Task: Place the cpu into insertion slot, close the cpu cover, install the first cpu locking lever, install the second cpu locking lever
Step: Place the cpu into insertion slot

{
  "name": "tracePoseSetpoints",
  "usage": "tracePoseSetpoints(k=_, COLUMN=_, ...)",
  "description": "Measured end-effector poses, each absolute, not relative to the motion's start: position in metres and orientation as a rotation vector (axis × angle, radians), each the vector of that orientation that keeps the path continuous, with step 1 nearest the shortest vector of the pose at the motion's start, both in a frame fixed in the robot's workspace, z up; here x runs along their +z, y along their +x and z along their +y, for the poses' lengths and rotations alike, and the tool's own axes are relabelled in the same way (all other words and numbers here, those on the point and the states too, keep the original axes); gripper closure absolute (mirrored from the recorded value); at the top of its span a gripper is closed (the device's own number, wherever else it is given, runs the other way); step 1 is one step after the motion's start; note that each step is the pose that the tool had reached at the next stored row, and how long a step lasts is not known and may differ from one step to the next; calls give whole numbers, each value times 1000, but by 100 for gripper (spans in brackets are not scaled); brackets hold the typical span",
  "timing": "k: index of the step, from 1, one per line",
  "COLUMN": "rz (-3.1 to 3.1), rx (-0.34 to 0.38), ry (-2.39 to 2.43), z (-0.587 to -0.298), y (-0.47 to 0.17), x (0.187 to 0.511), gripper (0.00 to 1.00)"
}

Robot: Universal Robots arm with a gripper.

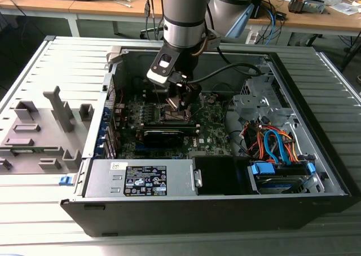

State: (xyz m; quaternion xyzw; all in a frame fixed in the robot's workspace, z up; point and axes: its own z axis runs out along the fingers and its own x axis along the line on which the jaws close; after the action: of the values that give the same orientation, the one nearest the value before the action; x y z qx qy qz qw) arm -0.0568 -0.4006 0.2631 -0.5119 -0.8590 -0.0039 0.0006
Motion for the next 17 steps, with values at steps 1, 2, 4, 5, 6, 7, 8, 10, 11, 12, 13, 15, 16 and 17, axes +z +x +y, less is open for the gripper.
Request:
tracePoseSetpoints(k=1, rz=-2696, rx=-12, ry=-1610, z=-401, y=-57, x=263, gripper=46)
tracePoseSetpoints(k=2, rz=-2694, rx=-12, ry=-1614, z=-401, y=-57, x=263, gripper=46)
tracePoseSetpoints(k=4, rz=-2692, rx=-12, ry=-1617, z=-401, y=-57, x=263, gripper=46)
tracePoseSetpoints(k=5, rz=-2691, rx=-12, ry=-1619, z=-401, y=-57, x=263, gripper=46)
tracePoseSetpoints(k=6, rz=-2690, rx=-12, ry=-1621, z=-401, y=-57, x=263, gripper=46)
tracePoseSetpoints(k=7, rz=-2688, rx=-12, ry=-1624, z=-401, y=-57, x=263, gripper=46)
tracePoseSetpoints(k=8, rz=-2686, rx=-12, ry=-1627, z=-401, y=-57, x=263, gripper=46)
tracePoseSetpoints(k=10, rz=-2684, rx=-12, ry=-1630, z=-401, y=-57, x=263, gripper=46)
tracePoseSetpoints(k=11, rz=-2683, rx=-12, ry=-1632, z=-401, y=-57, x=263, gripper=46)
tracePoseSetpoints(k=12, rz=-2682, rx=-12, ry=-1634, z=-401, y=-57, x=263, gripper=46)
tracePoseSetpoints(k=13, rz=-2680, rx=-12, ry=-1637, z=-401, y=-57, x=263, gripper=46)
tracePoseSetpoints(k=15, rz=-2677, rx=-12, ry=-1642, z=-401, y=-57, x=263, gripper=46)
tracePoseSetpoints(k=16, rz=-2676, rx=-12, ry=-1643, z=-401, y=-57, x=263, gripper=46)
tracePoseSetpoints(k=17, rz=-2675, rx=-12, ry=-1646, z=-401, y=-57, x=263, gripper=46)
